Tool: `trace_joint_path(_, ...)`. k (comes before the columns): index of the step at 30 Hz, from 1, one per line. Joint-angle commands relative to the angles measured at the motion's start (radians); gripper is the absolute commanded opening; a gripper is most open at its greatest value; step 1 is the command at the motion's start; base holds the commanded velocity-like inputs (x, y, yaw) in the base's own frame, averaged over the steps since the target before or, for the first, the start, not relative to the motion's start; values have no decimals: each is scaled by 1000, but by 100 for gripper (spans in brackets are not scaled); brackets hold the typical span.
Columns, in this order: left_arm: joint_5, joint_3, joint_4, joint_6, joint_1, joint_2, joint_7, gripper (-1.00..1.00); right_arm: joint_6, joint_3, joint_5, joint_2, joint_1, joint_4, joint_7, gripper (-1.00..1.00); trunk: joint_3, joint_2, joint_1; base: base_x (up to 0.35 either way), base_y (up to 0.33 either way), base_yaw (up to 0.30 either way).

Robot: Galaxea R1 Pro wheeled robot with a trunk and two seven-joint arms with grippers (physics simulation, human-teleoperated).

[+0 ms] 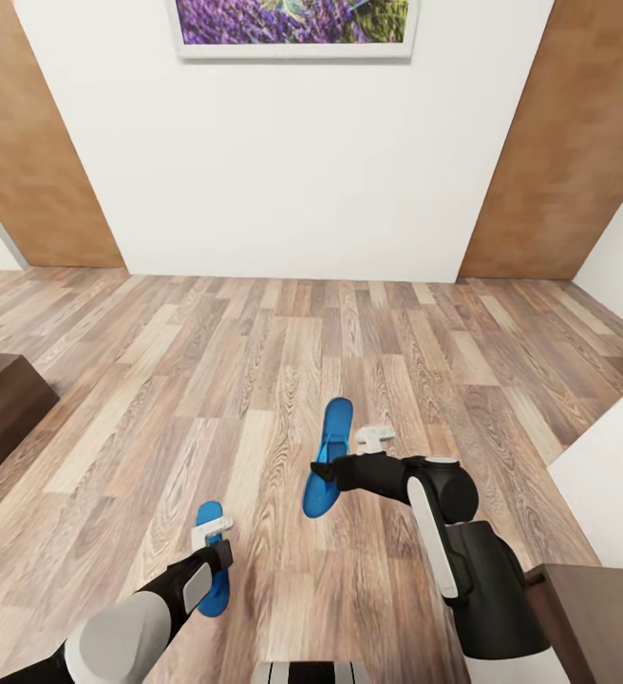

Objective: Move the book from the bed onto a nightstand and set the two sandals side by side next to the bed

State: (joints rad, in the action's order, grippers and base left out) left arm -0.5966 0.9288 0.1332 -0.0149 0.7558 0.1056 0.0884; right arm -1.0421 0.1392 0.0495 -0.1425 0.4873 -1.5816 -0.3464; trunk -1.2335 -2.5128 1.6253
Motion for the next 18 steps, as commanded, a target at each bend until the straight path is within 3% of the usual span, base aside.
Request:
trace_joint_path(1, -9, 5, 1, -2, 0, -3, 3, -100, -5, 2, 2, 0, 0, -1, 3, -100, 3, 0, -1, 0, 0, 0)
trace_joint_path(9, -5, 5, 0, -31, 0, -59, 3, -100, -5, 8, -4, 2, -5, 2, 13, -100, 34, 2, -4, 0, 0, 0)
trace_joint_path(18, -4, 5, 1, -42, 7, -66, 6, -100, -5, 7, -4, 29, -22, 2, 13, -100, 69, 4, -8, 0, 0, 0)
